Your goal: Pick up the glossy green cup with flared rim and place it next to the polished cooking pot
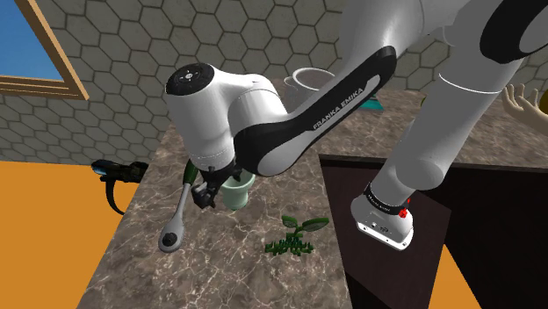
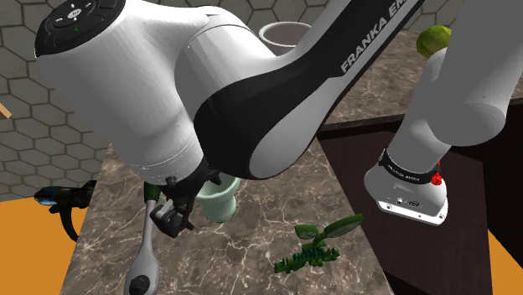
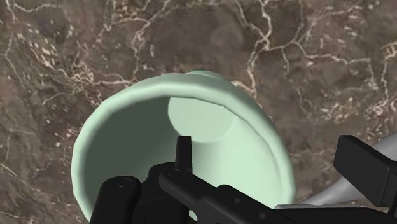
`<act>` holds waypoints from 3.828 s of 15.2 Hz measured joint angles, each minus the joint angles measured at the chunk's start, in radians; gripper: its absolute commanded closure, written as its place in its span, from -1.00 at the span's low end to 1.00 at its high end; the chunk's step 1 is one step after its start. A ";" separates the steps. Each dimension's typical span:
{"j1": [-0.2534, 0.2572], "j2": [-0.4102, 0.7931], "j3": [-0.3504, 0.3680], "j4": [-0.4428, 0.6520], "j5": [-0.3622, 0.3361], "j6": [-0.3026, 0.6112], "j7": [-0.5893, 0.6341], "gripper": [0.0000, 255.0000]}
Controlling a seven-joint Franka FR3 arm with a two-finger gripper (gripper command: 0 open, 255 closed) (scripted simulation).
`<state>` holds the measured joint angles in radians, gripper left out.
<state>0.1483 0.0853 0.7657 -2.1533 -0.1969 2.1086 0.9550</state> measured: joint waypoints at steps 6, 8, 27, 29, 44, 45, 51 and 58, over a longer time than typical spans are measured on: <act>0.000 0.000 0.000 -0.003 -0.001 0.003 0.001 1.00; 0.000 0.000 0.000 -0.003 -0.001 0.003 0.001 1.00; -0.011 -0.079 0.001 0.064 0.071 -0.114 -0.063 1.00; -0.010 -0.090 0.001 0.082 0.080 -0.139 -0.070 1.00; -0.016 -0.152 -0.009 0.236 0.129 -0.334 -0.122 1.00; -0.015 -0.153 -0.009 0.248 0.130 -0.347 -0.123 1.00; -0.018 -0.165 -0.014 0.319 0.138 -0.425 -0.138 1.00; -0.018 -0.157 -0.012 0.418 0.133 -0.518 -0.141 1.00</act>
<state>0.1301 -0.0720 0.7535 -1.7357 -0.0637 1.5902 0.8141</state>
